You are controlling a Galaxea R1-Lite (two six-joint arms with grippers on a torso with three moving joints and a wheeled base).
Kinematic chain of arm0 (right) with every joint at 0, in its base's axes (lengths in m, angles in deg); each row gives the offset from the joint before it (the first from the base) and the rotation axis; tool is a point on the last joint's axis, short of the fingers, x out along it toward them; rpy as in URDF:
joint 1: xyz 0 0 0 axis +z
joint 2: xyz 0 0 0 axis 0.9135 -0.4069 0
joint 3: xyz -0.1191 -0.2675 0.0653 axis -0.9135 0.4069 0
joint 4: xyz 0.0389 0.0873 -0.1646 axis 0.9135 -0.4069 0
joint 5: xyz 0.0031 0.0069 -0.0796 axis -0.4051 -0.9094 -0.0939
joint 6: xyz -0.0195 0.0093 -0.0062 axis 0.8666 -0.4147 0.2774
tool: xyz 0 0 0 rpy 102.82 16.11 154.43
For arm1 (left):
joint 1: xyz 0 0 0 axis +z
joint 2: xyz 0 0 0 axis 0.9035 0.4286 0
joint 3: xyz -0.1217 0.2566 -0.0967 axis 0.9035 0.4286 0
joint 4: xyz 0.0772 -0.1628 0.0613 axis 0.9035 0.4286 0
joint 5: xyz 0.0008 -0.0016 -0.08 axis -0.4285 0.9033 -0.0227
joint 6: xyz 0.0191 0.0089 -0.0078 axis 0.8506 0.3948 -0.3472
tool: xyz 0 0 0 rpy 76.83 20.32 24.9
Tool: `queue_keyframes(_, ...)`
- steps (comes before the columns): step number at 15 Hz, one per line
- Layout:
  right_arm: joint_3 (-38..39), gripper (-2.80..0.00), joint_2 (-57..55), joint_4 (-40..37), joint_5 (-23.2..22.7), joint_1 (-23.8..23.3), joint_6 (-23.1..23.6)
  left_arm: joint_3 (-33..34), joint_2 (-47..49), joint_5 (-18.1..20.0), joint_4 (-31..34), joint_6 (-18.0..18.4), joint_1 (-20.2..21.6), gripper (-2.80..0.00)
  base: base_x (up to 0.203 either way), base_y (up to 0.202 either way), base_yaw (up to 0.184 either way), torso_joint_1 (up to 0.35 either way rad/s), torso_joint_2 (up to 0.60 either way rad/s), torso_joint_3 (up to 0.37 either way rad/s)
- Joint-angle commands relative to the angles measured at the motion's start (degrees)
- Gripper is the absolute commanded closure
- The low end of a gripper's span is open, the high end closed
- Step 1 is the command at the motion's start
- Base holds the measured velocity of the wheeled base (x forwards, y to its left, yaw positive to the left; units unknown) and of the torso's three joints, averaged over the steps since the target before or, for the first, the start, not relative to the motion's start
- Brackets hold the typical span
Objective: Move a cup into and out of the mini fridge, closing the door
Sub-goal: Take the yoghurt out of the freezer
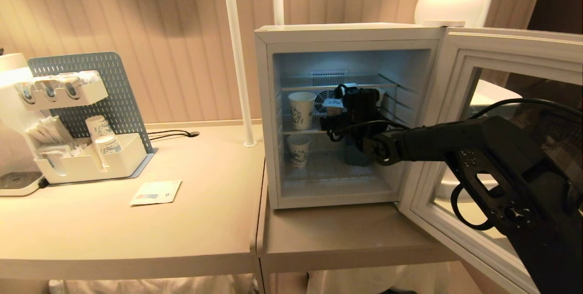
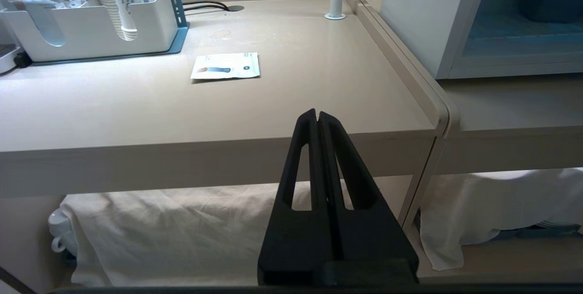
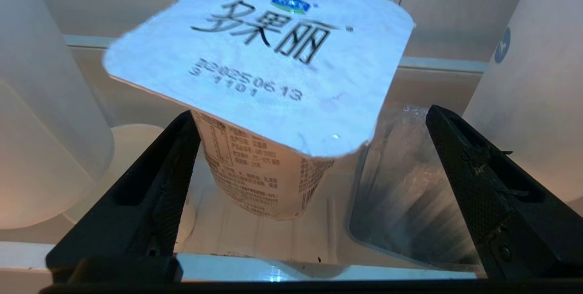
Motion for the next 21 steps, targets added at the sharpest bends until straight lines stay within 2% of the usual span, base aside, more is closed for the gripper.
queue_keyframes(1,-0.3,-2.8,0.2,0.2,0.1,0.1,0.3,0.0,0.1,0.0,0.0,0.0,0.0,0.0,0.0,0.0,0.0,0.0,0.0,0.0)
queue_keyframes(10,-0.2,-2.8,0.1,0.3,-0.4,0.6,1.5,0.0,0.1,0.0,0.0,-0.1,0.0,0.0,0.0,0.0,0.0,0.0,0.0,0.0)
queue_keyframes(11,-0.1,0.0,0.2,0.5,-0.4,0.7,1.4,0.0,0.1,0.0,0.0,-0.1,0.0,0.0,0.0,0.0,0.0,0.0,0.0,0.0)
queue_keyframes(21,0.5,0.0,0.4,0.4,0.1,0.8,1.2,0.0,0.1,0.0,0.0,0.0,0.0,0.0,0.0,0.0,0.0,0.0,0.0,0.0)
